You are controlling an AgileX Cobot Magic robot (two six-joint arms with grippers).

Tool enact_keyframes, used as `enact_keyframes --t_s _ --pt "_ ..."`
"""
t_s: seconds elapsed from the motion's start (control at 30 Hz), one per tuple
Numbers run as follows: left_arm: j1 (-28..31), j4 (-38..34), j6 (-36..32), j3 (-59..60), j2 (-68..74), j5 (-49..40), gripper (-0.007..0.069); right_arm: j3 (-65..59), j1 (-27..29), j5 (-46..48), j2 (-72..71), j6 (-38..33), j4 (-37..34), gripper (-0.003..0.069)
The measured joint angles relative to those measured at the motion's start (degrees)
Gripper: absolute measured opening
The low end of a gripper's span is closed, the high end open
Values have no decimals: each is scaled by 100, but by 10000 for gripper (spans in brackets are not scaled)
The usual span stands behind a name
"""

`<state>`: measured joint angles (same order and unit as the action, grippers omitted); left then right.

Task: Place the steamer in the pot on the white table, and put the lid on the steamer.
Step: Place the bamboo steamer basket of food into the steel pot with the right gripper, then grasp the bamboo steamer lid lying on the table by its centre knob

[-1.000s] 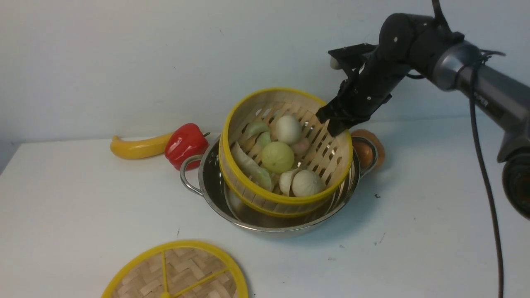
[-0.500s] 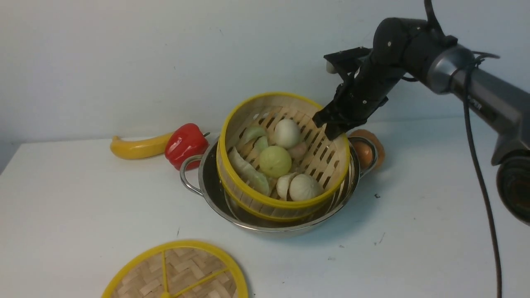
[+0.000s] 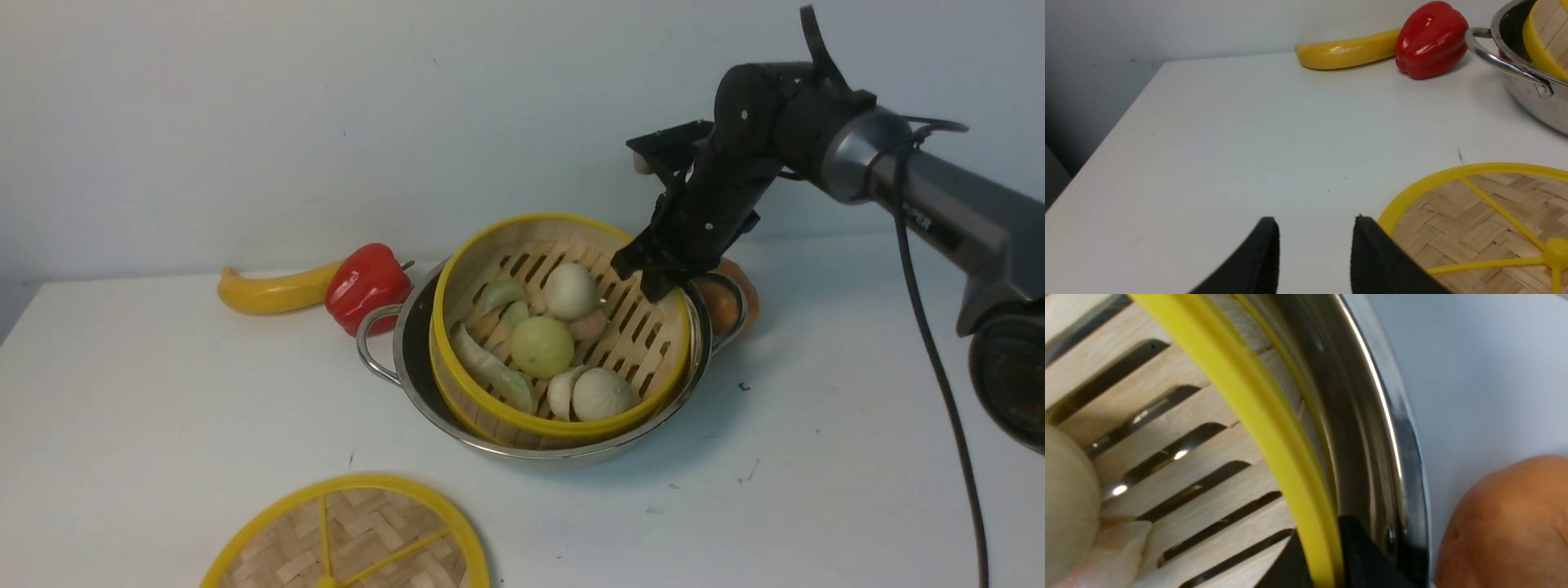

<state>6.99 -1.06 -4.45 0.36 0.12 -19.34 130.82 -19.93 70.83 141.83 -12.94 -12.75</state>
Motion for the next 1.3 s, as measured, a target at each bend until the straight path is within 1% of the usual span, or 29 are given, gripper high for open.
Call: enact_keyframes --t_s 0.03,0.07,0.2,0.27,0.3,0.33,0.37,0.5,0.63,0.73,0.8,0.83,0.87,0.93,1.0,1.07,1.13,1.17,1.23,1.3 --pt "0 0 0 0 0 0 241 0 0 0 0 0 0 62" --pt "0 0 0 0 0 0 241 0 0 0 0 -28 -21 82" --pt "0 0 0 0 0 0 241 0 0 -28 -17 -73 -64 195" --pt "0 0 0 0 0 0 241 0 0 -22 -39 -87 -88 281" --pt "0 0 0 0 0 0 241 0 0 -22 -57 -91 -112 342" --pt "0 0 0 0 0 0 241 0 0 -22 -57 -91 -112 342" --pt "0 0 0 0 0 0 241 52 -6 -16 -75 -99 -187 446" --pt "0 0 0 0 0 0 241 497 -6 32 -75 -99 -146 529" --pt "0 0 0 0 0 0 241 1346 -1 10 -75 -16 66 546" --pt "0 0 0 0 0 0 241 1968 -1 -14 -110 281 343 527" --pt "0 0 0 0 0 0 241 2400 -1 -28 -224 695 735 487" --pt "0 0 0 0 0 0 241 2459 -1 -28 -242 762 810 479" --pt "0 0 0 0 0 0 241 2644 5 -33 -316 997 1053 445" --pt "0 0 0 0 0 0 241 2799 19 -45 -401 1230 1275 398" --pt "0 0 0 0 0 0 241 2879 38 -45 -489 1397 1402 334" --pt "0 0 0 0 0 0 241 2912 57 -45 -633 1540 1450 218" --pt "0 0 0 0 0 0 241 2917 57 -39 -824 1560 1473 87" --pt "0 0 0 0 0 0 241 2917 57 -34 -896 1535 1473 45" --pt "0 0 0 0 0 0 241 2917 57 -29 -1072 1489 1480 5" --pt "0 0 0 0 0 0 241 2917 57 -29 -1285 1489 1508 -4"
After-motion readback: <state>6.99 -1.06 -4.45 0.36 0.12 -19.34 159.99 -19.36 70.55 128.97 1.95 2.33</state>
